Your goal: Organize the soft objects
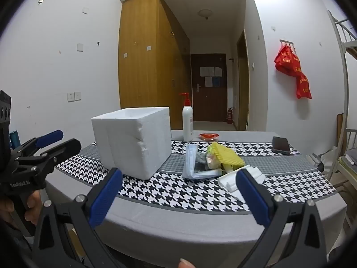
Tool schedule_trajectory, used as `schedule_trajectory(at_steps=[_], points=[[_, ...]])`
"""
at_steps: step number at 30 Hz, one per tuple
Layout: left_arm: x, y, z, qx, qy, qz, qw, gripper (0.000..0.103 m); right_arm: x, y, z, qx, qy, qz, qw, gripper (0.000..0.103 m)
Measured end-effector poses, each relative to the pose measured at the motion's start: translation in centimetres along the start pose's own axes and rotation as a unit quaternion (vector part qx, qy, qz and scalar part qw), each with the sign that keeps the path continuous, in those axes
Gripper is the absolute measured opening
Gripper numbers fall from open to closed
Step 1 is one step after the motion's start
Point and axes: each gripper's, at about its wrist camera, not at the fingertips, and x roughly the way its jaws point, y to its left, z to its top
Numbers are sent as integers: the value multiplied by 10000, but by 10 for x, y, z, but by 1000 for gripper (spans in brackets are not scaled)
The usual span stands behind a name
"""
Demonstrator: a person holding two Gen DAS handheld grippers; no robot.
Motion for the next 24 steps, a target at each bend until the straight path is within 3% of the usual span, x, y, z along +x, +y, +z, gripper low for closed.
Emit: schedule_trajectory(at_steps=[4,11,24], points=[[8,-2,1,65,152,-99,9998,102,0,0,0,37,81,-17,10000,103],[0,-2,2,68,-1,-181,9998,102,-6,-4,-1,64,23,-29,10000,103],[7,-7,-1,89,95,-236,9996,102,-8,-3,0,51,-42,-67,10000,103]])
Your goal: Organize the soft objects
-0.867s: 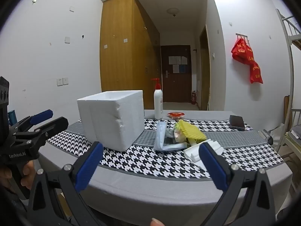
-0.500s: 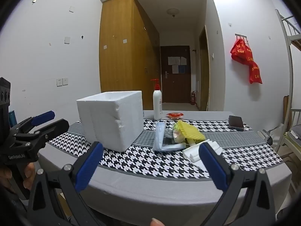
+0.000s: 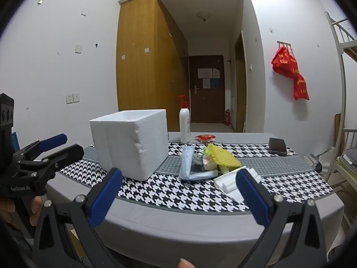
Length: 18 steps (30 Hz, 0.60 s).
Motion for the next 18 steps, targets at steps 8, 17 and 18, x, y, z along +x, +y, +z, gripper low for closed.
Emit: schedule_trajectory(at_steps=[8,17,18], points=[[4,2,0,-66,39,-3,10000,102,-2,0,-1,2,1,-20,10000,103],[-2,3,2,-89,-73,42,9999,102,-3,1,1,1,-4,-32,10000,103],[-3,2,2,-80,-83,45,9999,102,-3,1,1,11,-3,-23,10000,103]])
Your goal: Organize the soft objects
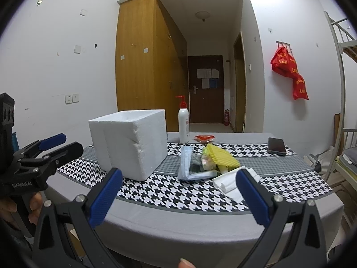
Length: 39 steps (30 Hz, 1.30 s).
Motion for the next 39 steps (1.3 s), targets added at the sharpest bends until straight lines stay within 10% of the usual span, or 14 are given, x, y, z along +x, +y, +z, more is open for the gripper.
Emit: schedule_trajectory(at_steps=[39], points=[[28,-14,8,107,398,-299,9987,102,3,-11,4,92,-69,-13,9999,103]])
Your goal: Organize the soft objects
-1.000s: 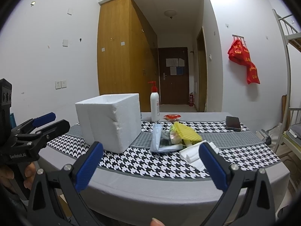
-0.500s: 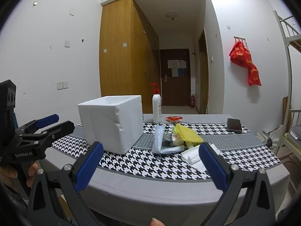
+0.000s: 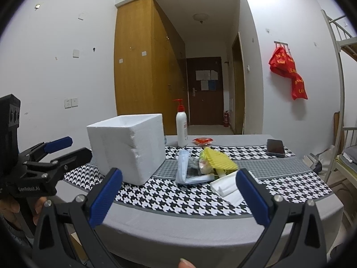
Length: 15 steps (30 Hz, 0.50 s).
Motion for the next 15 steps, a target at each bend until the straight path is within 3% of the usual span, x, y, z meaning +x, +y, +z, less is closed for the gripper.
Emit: schedule_trajectory(at_steps=[15], points=[[31,-24,13,161,146,-374,9991,102,18,-32,5,131,195,-218,9995,103]])
